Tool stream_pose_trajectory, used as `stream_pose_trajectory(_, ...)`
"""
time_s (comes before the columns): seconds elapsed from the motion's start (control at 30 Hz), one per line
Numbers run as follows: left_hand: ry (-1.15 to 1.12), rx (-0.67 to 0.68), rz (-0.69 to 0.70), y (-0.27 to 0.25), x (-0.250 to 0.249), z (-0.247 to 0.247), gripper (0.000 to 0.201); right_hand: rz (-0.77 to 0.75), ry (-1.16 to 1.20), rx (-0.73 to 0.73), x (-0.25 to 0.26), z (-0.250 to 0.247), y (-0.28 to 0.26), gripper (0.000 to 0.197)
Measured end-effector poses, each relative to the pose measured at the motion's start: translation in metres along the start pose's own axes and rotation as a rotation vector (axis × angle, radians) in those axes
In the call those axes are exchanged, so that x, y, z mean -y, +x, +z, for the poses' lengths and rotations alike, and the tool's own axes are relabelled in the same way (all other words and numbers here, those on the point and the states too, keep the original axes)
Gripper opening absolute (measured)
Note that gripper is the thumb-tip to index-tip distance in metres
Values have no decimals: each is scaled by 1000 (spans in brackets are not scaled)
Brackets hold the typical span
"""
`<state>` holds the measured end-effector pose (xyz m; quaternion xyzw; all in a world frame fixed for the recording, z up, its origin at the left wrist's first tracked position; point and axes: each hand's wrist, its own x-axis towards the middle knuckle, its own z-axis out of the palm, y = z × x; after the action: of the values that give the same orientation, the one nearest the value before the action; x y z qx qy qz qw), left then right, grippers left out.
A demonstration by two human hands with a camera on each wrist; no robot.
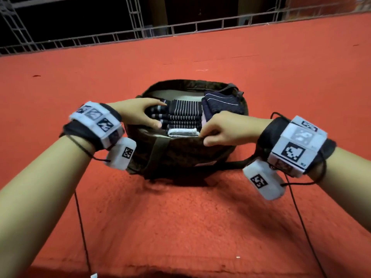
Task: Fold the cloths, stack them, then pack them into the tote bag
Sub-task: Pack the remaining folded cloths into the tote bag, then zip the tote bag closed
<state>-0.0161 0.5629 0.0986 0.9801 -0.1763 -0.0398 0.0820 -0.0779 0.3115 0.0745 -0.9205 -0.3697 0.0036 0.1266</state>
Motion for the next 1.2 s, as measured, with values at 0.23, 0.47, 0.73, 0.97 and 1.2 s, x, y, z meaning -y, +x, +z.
stream_pose_trajectory(0.23, -387, -512, -274, -25, 23, -7, 58, 666, 432, -740, -70, -20, 1, 33)
stream_pose_trajectory(0.47, -453, -321, -497, -25, 21, 22, 48, 907, 658, -406, -95, 5, 19, 46)
stream_pose_trajectory(0.73, -634, -596, -465, -17, 41, -6, 33, 889, 213, -578, -101, -13, 17, 40)
stream_pose_trajectory(0.97, -838, -806, -450, -9, 45, -50, 29, 770, 89, -797, -94, -73, 22, 39)
stream_pose_trajectory(1.2, -814, -736, -383, 12, 25, -31, 29, 926, 148, -778, -119, -92, -12, 43)
